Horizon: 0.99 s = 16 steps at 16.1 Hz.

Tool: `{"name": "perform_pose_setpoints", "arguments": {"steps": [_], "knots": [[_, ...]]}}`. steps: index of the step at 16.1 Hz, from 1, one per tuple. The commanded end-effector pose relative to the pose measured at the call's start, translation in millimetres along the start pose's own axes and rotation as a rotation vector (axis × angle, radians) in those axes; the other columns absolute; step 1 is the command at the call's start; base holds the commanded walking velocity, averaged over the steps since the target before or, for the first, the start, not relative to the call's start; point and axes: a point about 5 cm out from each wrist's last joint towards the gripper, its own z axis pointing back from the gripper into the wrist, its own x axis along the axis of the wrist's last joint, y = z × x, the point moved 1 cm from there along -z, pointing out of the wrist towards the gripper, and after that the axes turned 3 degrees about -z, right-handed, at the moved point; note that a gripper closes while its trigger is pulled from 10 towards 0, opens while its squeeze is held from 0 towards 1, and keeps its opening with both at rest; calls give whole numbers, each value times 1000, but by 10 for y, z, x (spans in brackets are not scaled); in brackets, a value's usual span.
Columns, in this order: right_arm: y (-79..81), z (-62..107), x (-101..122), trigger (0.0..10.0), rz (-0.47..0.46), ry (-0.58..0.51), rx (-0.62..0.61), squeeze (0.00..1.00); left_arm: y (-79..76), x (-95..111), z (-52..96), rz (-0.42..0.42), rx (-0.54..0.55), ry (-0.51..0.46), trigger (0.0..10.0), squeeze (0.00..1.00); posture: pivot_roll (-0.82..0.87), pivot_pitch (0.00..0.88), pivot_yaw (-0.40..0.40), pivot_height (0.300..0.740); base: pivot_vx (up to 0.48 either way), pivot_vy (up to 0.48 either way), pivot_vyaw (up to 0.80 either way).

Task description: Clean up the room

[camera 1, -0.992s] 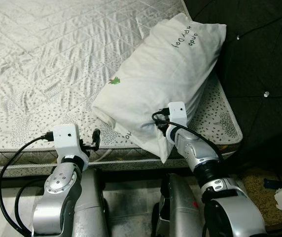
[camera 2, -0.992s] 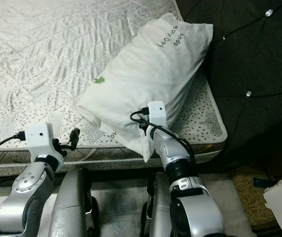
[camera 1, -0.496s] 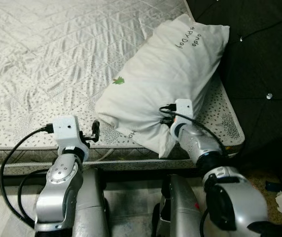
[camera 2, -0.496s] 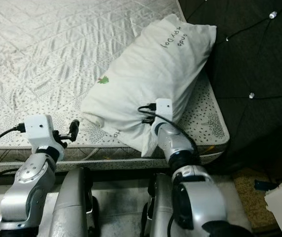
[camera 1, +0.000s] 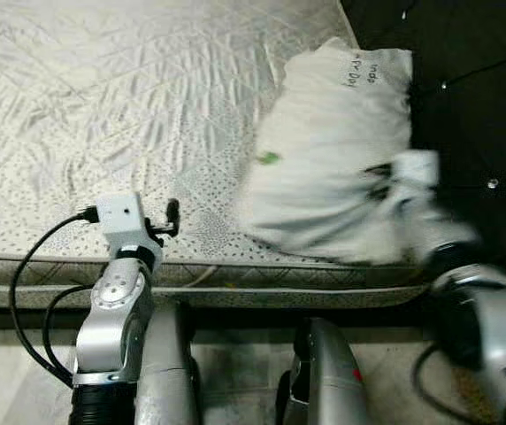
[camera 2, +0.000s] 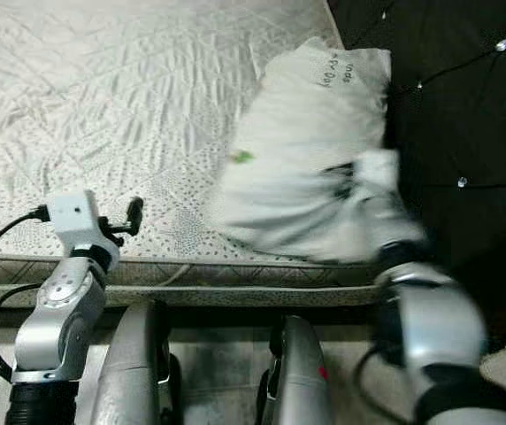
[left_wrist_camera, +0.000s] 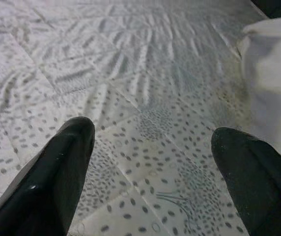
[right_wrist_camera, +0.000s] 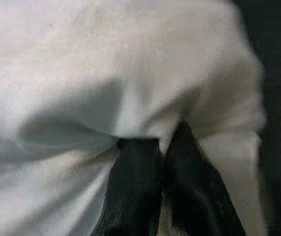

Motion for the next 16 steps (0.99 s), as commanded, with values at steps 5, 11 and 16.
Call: {"name": "perform_pose_setpoints", "arguments": {"steps": [5,11,16], "knots": [[-524,153,764,0,16,-262,-142,0,55,49,-105,-19,23,-29,10000,0,118,0,-90,595,0,0,0],[-601,96,172,0,-2,-123,-137,0,22,35,-119,-28,4,-34,10000,0,119,0,-70,595,0,0,0],[-289,44,-333,0,-73,-21,-55,0,56,23,-107,-38,4,-28,10000,0,121,0,-55,595,0,0,0]]}}
